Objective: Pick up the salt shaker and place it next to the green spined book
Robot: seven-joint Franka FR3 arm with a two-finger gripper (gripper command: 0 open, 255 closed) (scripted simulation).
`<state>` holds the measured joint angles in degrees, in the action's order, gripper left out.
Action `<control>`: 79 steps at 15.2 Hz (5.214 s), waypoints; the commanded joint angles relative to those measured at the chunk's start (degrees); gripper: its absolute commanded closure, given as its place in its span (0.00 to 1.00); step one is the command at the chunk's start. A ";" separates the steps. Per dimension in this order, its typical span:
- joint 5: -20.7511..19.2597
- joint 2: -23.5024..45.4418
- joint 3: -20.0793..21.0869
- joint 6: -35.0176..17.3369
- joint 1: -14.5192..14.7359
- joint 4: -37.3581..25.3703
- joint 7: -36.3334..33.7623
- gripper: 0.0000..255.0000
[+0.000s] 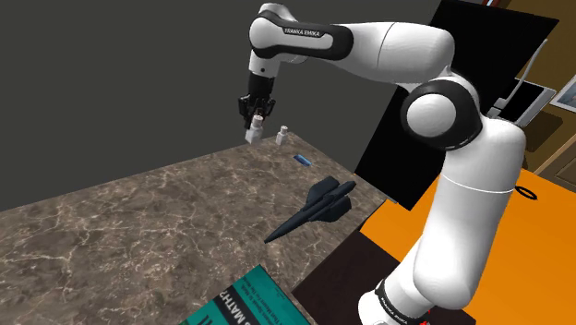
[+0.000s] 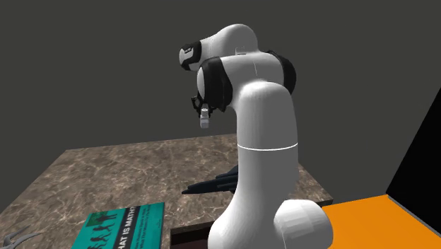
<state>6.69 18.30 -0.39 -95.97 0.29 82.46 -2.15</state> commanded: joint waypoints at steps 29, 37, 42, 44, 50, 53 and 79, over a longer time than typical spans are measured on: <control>3.03 -22.19 17.65 -12.37 19.43 29.71 -34.96 1.00; 2.21 -19.53 23.66 -13.86 24.69 26.99 -46.42 1.00; 0.23 -15.82 27.19 -14.37 28.28 23.12 -54.15 1.00; -0.94 -13.88 28.48 -14.42 29.87 21.07 -57.34 1.00; -1.74 -12.28 28.99 -18.11 30.74 23.18 -58.60 1.00; -1.95 -11.73 28.98 -20.32 30.81 24.90 -58.55 1.00; -5.25 -4.67 28.27 -35.52 31.93 33.74 -59.41 1.00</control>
<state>1.46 13.61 27.89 -131.46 32.22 116.19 -61.56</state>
